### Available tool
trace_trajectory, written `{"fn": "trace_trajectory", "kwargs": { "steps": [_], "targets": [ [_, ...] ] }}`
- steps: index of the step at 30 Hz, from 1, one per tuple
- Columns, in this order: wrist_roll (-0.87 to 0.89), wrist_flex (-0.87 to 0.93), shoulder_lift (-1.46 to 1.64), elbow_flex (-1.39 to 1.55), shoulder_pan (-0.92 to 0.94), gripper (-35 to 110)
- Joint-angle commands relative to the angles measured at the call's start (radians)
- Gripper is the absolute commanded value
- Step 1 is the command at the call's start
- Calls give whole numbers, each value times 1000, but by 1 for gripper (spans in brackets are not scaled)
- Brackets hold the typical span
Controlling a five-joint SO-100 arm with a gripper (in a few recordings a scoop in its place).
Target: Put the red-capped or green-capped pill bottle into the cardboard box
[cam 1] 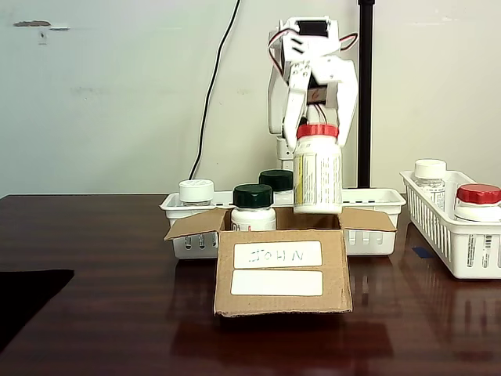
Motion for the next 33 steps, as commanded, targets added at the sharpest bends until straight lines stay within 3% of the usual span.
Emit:
{"fn": "trace_trajectory", "kwargs": {
  "steps": [1, 9, 18, 22, 28, 33],
  "targets": [
    [34, -147, 12, 55, 23, 1],
    [58, -236, -14, 184, 25, 5],
    [49, -230, -11, 192, 2, 51],
    [12, -120, -18, 95, -17, 62],
    [-54, 155, 35, -84, -63, 58],
    [-77, 414, 250, -51, -98, 32]
  ]
}}
